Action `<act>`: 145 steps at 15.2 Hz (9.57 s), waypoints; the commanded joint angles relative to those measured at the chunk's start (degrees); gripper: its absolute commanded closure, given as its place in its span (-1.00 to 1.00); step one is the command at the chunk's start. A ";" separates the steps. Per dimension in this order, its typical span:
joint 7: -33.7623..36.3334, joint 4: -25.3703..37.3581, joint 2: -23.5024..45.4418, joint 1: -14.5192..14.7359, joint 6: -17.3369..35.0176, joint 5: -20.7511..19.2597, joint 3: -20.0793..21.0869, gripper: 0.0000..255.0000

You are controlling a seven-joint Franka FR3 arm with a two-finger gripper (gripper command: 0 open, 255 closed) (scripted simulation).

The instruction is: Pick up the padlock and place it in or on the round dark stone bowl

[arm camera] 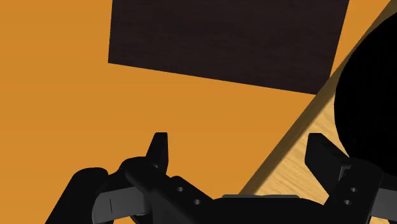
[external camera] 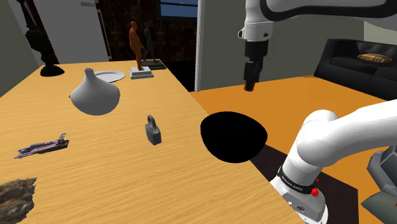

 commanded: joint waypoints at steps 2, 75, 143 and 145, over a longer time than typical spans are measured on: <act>1.32 -0.11 0.72 0.37 0.94 1.09 1.08 -1.00; 38.05 32.95 43.21 6.20 16.83 7.72 28.32 1.00; 37.14 8.82 24.32 6.12 23.56 15.68 33.50 -1.00; 41.39 13.09 31.35 4.83 22.95 12.97 36.87 -1.00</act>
